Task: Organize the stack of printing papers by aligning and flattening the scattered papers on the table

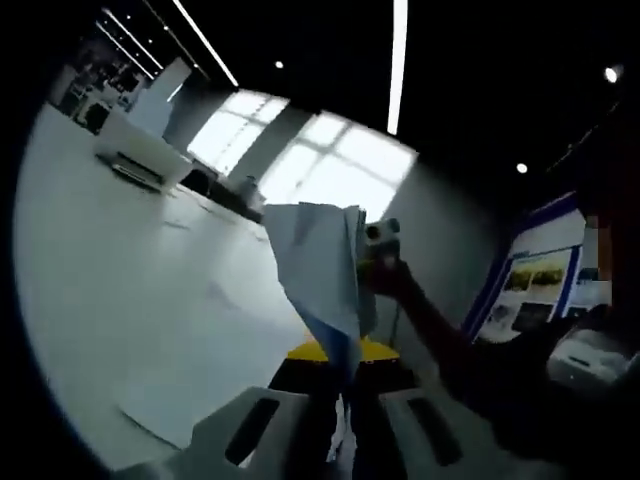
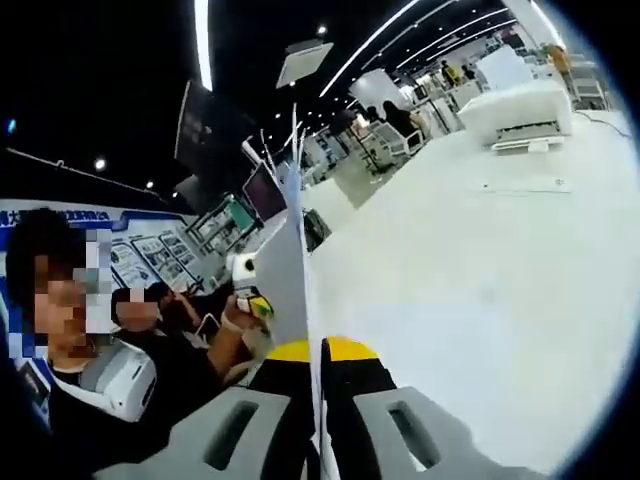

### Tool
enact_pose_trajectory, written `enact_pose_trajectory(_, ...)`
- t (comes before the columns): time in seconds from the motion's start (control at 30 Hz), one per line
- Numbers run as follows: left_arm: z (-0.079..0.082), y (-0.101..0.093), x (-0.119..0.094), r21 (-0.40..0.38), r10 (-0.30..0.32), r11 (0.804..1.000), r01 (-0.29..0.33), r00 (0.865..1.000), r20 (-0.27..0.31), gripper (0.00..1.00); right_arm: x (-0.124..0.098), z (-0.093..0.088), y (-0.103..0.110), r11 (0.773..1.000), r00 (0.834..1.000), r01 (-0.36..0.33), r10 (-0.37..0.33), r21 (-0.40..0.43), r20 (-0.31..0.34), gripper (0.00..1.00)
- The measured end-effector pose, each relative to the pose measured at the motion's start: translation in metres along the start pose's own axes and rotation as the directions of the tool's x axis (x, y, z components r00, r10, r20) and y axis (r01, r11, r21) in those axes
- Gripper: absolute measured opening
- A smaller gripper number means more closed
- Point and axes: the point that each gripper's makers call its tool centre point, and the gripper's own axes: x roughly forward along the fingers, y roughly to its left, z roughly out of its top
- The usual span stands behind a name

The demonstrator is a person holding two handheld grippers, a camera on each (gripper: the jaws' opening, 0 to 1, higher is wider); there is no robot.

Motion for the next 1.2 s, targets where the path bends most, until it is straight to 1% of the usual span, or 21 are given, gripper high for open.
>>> enact_pose_trajectory(0.07,0.003,-0.005,0.0,-0.008,0.012,1.0,-0.011,1.0,0.025,0.06,-0.003,0.004,0.009,1.0,1.0,-0.013,0.013,-0.006,0.0,0.0)
enact_pose_trajectory(0.13,0.003,-0.007,0.001,-0.048,0.026,0.999,-0.023,0.998,0.052,0.06,-0.007,0.007,0.013,1.0,1.0,-0.021,0.021,-0.005,-0.01,0.0)
enact_pose_trajectory(0.17,0.001,-0.008,0.001,-0.063,0.029,0.998,-0.024,0.997,0.077,0.06,-0.009,0.009,0.012,1.0,1.0,-0.016,0.016,0.001,-0.018,0.0)
enact_pose_trajectory(0.23,-0.006,-0.009,0.003,-0.088,0.035,0.996,-0.027,0.996,0.083,0.06,-0.01,0.008,0.007,1.0,0.999,-0.004,0.005,0.031,-0.038,0.0)
enact_pose_trajectory(0.3,-0.011,-0.014,0.006,-0.135,0.026,0.991,-0.011,0.994,0.105,0.06,-0.007,0.008,0.002,0.999,0.999,0.015,-0.013,0.038,-0.051,0.0)
enact_pose_trajectory(0.33,-0.013,-0.013,0.006,-0.129,0.029,0.992,-0.016,0.994,0.106,0.06,-0.006,0.007,-0.001,0.999,0.998,0.019,-0.016,0.044,-0.063,0.0)
enact_pose_trajectory(0.4,-0.019,0.0,0.005,-0.123,0.095,0.989,-0.081,0.988,0.119,0.06,0.001,0.002,-0.007,0.998,0.996,0.028,-0.024,0.051,-0.08,0.0)
enact_pose_trajectory(0.47,-0.026,0.015,0.002,-0.159,0.133,0.981,-0.112,0.983,0.124,0.06,0.012,-0.004,-0.024,0.996,0.993,0.049,-0.041,0.069,-0.11,0.0)
enact_pose_trajectory(0.53,-0.037,0.032,-0.001,-0.206,0.181,0.966,-0.155,0.977,0.114,0.06,0.023,-0.013,-0.039,0.995,0.987,0.074,-0.063,0.069,-0.15,0.0)
enact_pose_trajectory(0.6,-0.043,0.042,-0.003,-0.218,0.2,0.961,-0.173,0.974,0.108,0.06,0.035,-0.02,-0.05,0.994,0.983,0.091,-0.079,0.067,-0.164,0.0)
enact_pose_trajectory(0.67,-0.048,0.052,-0.006,-0.226,0.24,0.95,-0.214,0.966,0.094,0.06,0.041,-0.024,-0.06,0.992,0.98,0.103,-0.089,0.068,-0.18,0.0)
enact_pose_trajectory(0.7,-0.05,0.055,-0.007,-0.218,0.251,0.949,-0.228,0.964,0.087,0.06,0.043,-0.022,-0.069,0.992,0.978,0.108,-0.093,0.07,-0.184,0.0)
enact_pose_trajectory(0.73,-0.052,0.059,-0.008,-0.218,0.256,0.948,-0.234,0.963,0.081,0.06,0.047,-0.025,-0.074,0.991,0.975,0.116,-0.1,0.071,-0.198,0.0)
enact_pose_trajectory(0.8,-0.054,0.066,-0.011,-0.237,0.277,0.938,-0.254,0.958,0.069,0.06,0.051,-0.032,-0.082,0.989,0.968,0.137,-0.123,0.05,-0.218,0.0)
enact_pose_trajectory(0.83,-0.056,0.069,-0.011,-0.233,0.282,0.937,-0.26,0.958,0.063,0.06,0.051,-0.031,-0.088,0.989,0.966,0.14,-0.128,0.04,-0.223,0.0)
enact_pose_trajectory(0.87,-0.06,0.073,-0.012,-0.231,0.3,0.931,-0.282,0.953,0.046,0.06,0.053,-0.033,-0.093,0.99,0.966,0.139,-0.128,0.037,-0.223,0.0)
enact_pose_trajectory(0.9,-0.061,0.077,-0.013,-0.225,0.315,0.927,-0.298,0.948,0.042,0.07,0.055,-0.036,-0.094,0.989,0.966,0.142,-0.13,0.037,-0.223,0.0)
enact_pose_trajectory(1.03,-0.062,0.087,-0.014,-0.227,0.333,0.921,-0.316,0.942,0.039,0.07,0.056,-0.037,-0.115,0.986,0.963,0.16,-0.146,0.045,-0.227,0.0)
enact_pose_trajectory(1.07,-0.062,0.09,-0.015,-0.218,0.345,0.919,-0.329,0.938,0.039,0.08,0.056,-0.038,-0.119,0.985,0.962,0.164,-0.15,0.044,-0.228,0.0)
enact_pose_trajectory(1.13,-0.061,0.093,-0.015,-0.199,0.356,0.918,-0.343,0.934,0.034,0.09,0.059,-0.043,-0.124,0.983,0.96,0.177,-0.162,0.044,-0.229,0.0)
enact_pose_trajectory(1.2,-0.059,0.095,-0.016,-0.179,0.364,0.919,-0.353,0.931,0.033,0.12,0.062,-0.051,-0.122,0.982,0.96,0.182,-0.168,0.045,-0.224,0.0)
